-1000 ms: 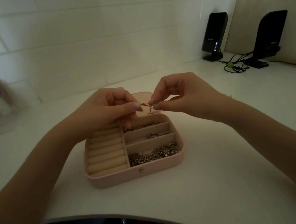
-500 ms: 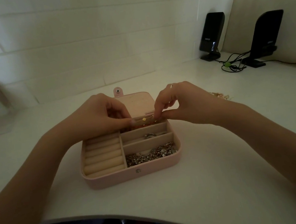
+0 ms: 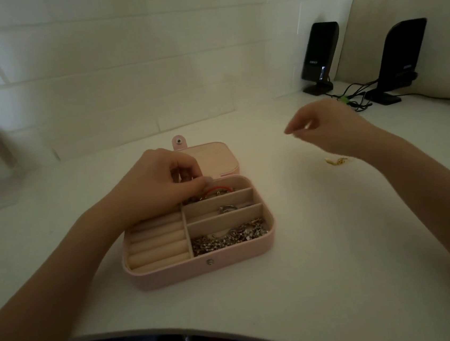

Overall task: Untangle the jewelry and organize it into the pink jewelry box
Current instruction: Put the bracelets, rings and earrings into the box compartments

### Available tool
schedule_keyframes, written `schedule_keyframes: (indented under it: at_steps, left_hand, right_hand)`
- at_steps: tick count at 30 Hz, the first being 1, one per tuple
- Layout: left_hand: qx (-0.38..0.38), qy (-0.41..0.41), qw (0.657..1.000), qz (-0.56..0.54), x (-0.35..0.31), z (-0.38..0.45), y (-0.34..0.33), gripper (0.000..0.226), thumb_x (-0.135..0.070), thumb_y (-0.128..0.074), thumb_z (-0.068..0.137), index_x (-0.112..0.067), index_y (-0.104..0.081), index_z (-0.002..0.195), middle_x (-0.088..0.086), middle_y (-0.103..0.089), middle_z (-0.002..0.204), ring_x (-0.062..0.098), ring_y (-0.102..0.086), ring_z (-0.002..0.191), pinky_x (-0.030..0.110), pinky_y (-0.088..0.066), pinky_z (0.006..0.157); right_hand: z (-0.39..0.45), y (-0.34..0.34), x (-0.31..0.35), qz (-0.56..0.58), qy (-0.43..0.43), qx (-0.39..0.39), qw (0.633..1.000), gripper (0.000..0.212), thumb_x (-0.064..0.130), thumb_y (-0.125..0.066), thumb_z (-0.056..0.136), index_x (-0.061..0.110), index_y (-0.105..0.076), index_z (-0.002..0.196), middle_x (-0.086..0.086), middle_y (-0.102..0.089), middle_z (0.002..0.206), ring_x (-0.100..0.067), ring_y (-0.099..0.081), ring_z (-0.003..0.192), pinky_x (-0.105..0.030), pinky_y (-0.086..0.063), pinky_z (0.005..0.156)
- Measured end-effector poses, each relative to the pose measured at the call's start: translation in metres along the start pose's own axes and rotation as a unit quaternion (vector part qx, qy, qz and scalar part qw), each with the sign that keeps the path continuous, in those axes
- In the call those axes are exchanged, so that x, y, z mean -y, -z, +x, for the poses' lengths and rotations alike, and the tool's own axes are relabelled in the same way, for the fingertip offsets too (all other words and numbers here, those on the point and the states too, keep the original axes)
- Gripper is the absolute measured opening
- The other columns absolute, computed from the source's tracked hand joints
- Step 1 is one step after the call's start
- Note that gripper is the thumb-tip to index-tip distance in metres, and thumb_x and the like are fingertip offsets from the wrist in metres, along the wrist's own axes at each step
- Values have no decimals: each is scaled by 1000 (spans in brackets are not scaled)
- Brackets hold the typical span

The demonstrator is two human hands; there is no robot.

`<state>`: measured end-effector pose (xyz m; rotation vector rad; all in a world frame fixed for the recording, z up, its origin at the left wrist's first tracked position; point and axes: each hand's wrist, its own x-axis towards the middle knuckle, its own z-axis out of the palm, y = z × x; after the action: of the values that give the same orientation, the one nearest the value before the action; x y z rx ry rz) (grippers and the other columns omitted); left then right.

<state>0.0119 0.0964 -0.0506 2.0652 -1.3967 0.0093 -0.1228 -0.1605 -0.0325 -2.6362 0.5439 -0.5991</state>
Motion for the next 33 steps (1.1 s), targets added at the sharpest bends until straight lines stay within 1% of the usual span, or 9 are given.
schedule_keyframes:
  at_steps: [2,4,8,14,18,22,27,30,33]
  left_hand:
    - [-10,3,1000,-6,0,0,-3,24,-51,-60,70,-30,-67,60,-14,-59,54,4,-50,51,14,-35,51]
    - [-14,25,999,-32,2,1,-3,24,-47,-64,74,-29,-69,60,-8,-62,54,5,-49,52,24,-38,56]
    - [-9,44,997,-69,-1,5,-4,21,-38,-67,79,-31,-70,59,-1,-63,54,13,-49,55,32,-38,59]
    - [-1,44,997,-56,-13,20,-20,22,-52,-61,70,-34,-71,63,-2,-64,56,10,-49,56,36,-42,62]
    - [5,39,998,-41,-24,34,-34,28,-61,-53,66,-39,-68,61,-10,-60,53,4,-49,55,33,-39,61]
    - [19,22,999,-45,-43,47,-50,23,-49,-59,75,-32,-70,63,-17,-57,51,0,-47,53,26,-33,61]
    - [21,43,994,-102,-58,59,-62,18,-33,-65,82,-28,-72,66,-15,-61,53,-1,-49,52,24,-38,61]
    - [-22,85,972,-218,-62,64,-61,8,-23,-62,86,-21,-70,83,-6,-66,68,4,-54,47,17,-39,49]
    - [-41,109,944,-308,-66,67,-58,19,-23,-60,89,-19,-61,108,1,-68,97,15,-67,60,18,-36,34]
  right_hand:
    - [2,3,-24,5,-88,-7,996,19,9,-56,91,17,-72,98,-2,-68,99,-8,-59,73,-11,-38,57]
    - [3,7,-41,-4,-143,-15,990,20,6,-57,89,13,-71,101,-7,-68,106,-12,-58,82,-18,-41,69]
    - [0,11,-54,-17,-186,-2,982,19,13,-68,83,9,-72,101,-6,-67,95,-8,-52,76,-25,-37,74]
    - [2,8,-59,-22,-203,14,979,19,24,-74,79,10,-74,92,-4,-65,83,-7,-50,69,-19,-35,53]
    - [3,8,-60,-29,-199,33,979,21,24,-69,83,8,-73,95,-4,-63,82,-12,-52,79,-23,-37,56]
    - [2,8,-68,-26,-183,11,983,22,21,-63,88,4,-71,99,-5,-63,81,-9,-51,68,-22,-36,58]
    - [-2,25,-56,205,-171,-36,963,18,22,-58,91,7,-66,96,-3,-65,84,-9,-56,73,-22,-45,66]
    - [-11,43,-33,391,-151,23,908,15,19,-53,93,9,-64,96,-1,-68,81,-9,-61,72,-20,-49,70]
    - [-22,45,-14,428,-124,124,887,14,19,-55,90,10,-64,93,1,-70,75,-7,-65,68,-19,-53,67]
